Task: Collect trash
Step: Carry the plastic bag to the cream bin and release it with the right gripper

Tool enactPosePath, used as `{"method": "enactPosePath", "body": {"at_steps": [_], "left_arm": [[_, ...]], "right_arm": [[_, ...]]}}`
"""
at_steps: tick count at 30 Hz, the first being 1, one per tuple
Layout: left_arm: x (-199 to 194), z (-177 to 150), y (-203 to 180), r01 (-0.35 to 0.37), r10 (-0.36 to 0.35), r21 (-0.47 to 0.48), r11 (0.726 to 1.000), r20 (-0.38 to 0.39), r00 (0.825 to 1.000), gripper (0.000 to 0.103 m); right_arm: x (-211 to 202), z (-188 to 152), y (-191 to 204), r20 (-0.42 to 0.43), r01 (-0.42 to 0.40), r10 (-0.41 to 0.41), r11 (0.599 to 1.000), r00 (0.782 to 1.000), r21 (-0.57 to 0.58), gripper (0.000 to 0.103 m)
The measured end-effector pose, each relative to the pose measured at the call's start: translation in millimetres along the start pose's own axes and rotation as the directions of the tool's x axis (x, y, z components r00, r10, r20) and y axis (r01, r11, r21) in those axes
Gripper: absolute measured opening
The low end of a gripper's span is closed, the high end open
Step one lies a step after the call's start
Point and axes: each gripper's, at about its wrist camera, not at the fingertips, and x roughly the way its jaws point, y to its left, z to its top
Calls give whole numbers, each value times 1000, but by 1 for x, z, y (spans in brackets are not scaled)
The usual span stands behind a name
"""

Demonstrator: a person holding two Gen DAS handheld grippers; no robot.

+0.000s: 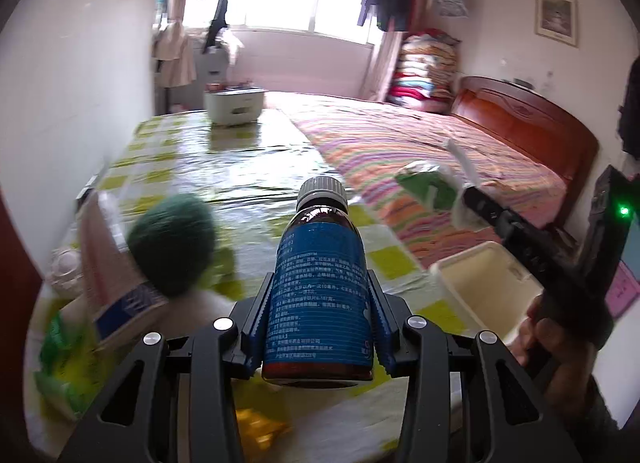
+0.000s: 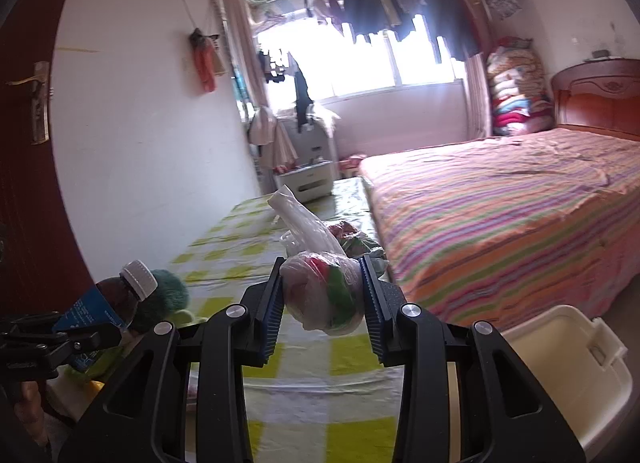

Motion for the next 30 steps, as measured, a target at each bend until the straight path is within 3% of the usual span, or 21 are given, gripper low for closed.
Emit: {"method": "enactPosePath", "body": {"at_steps": [12,16,23,27,30], "left_arm": [[28,41,-82,199,-201,99,975,9,980,41],[39,38,-103,257,-258,102,961,-2,966,41],[68,28,-119,283,-277,100,954,-66,959,41],[81,24,-129,290,-282,105,951,-90,955,41],[88,22,-134,290,-280,103,951,-104,954,41]], "right_arm": [[-24,-4,-45,37,200,-203,977,978,68,35],[-29,-7,-67,16,288,-291,953,957,96,35],[-33,-18,-108,-62,403,-399,895,915,192,36],[-34,-20,-120,-85,428,-421,868,903,252,42],[-38,-23,-128,-94,442,-435,849,896,288,58]]}}
